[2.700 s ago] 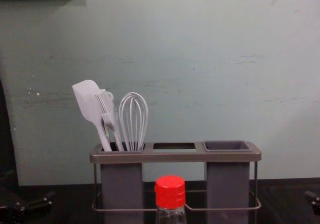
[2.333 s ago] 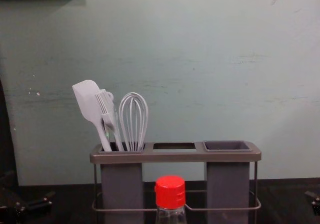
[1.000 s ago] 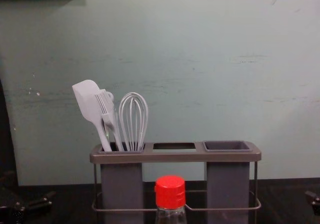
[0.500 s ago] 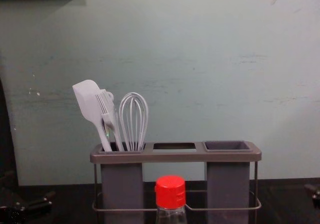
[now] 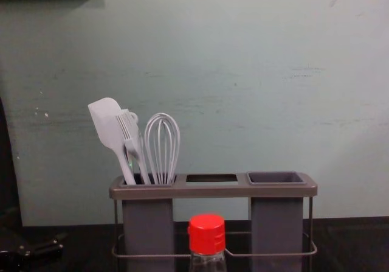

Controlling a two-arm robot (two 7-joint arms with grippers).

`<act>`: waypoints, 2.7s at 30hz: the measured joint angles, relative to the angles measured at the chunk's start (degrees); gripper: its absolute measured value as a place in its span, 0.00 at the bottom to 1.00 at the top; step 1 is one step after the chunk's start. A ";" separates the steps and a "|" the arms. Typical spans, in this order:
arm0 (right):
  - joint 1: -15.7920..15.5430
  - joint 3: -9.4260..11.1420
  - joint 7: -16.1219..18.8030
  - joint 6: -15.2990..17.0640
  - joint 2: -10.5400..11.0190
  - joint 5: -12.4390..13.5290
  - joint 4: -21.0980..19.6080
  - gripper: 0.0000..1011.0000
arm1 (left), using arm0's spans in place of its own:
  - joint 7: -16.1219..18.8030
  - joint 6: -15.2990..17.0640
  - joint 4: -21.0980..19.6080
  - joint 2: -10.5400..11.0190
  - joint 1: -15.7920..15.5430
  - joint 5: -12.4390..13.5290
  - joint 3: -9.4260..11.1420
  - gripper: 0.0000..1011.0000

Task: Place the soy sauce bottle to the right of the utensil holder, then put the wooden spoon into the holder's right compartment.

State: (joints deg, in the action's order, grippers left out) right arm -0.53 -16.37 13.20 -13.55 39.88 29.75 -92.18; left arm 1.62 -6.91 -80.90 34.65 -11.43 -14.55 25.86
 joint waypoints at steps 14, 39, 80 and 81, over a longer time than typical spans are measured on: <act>-1.51 -0.42 18.29 1.84 4.83 7.46 -5.47 0.99 | 0.00 0.00 0.00 0.00 0.00 0.00 0.00 0.99; 9.52 -11.02 25.14 11.91 -2.65 3.73 -4.87 0.99 | 0.00 0.00 0.00 0.00 0.00 0.00 0.00 0.99; 18.57 -18.20 23.87 17.26 -8.71 0.15 -0.07 0.97 | 0.00 0.00 0.00 0.00 0.00 0.00 0.00 0.99; 18.55 -18.18 23.88 17.23 -8.70 0.18 -0.10 0.96 | 0.00 0.00 0.00 0.00 0.00 0.00 0.00 0.99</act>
State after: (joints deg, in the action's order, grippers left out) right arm 18.02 -34.56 37.08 3.68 31.18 29.93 -92.28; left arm 1.62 -6.91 -80.90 34.64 -11.43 -14.55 25.86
